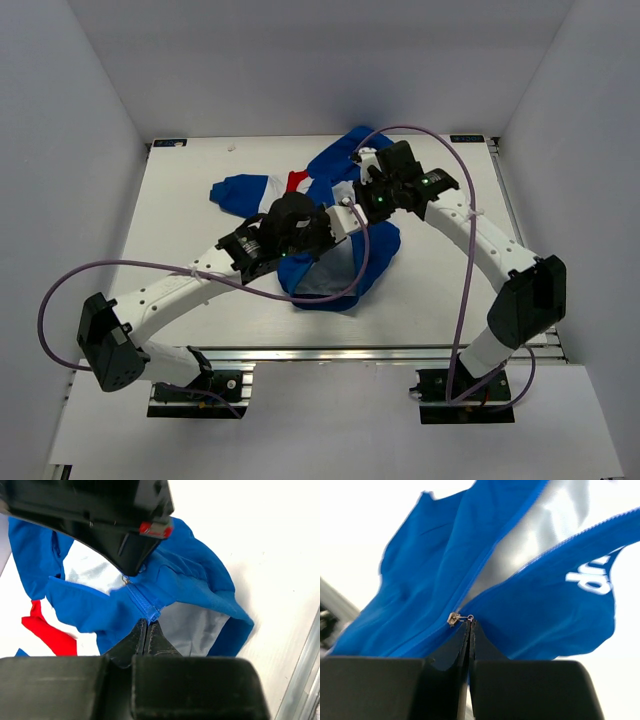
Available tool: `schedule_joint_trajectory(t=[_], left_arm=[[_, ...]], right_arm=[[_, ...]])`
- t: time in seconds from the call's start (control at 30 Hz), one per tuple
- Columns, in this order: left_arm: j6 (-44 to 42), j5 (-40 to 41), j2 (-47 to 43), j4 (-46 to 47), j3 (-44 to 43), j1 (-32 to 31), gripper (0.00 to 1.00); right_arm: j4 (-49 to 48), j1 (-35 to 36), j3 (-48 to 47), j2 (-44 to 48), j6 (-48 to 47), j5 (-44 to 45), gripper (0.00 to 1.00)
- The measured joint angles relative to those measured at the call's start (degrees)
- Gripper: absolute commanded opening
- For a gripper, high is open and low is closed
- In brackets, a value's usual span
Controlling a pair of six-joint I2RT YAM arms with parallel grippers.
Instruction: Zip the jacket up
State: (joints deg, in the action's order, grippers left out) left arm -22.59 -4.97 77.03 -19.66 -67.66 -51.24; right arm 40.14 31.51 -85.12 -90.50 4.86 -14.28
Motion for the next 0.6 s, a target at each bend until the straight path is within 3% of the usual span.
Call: schedule_joint_trajectory(t=[0.23, 0.6], left_arm=[[2.82, 0.04, -1.03, -0.52, 0.94, 0.0, 0.0], [14.88, -2.36, -4.57, -0.46, 10.75, 0.04, 0.0]], right_arm=[[-6.38, -0.17, -1.33, -7.48, -0.98, 6.95, 0.0], [-13.2, -6.32, -17.22, -26.38, -2.03, 17.27, 0.0]])
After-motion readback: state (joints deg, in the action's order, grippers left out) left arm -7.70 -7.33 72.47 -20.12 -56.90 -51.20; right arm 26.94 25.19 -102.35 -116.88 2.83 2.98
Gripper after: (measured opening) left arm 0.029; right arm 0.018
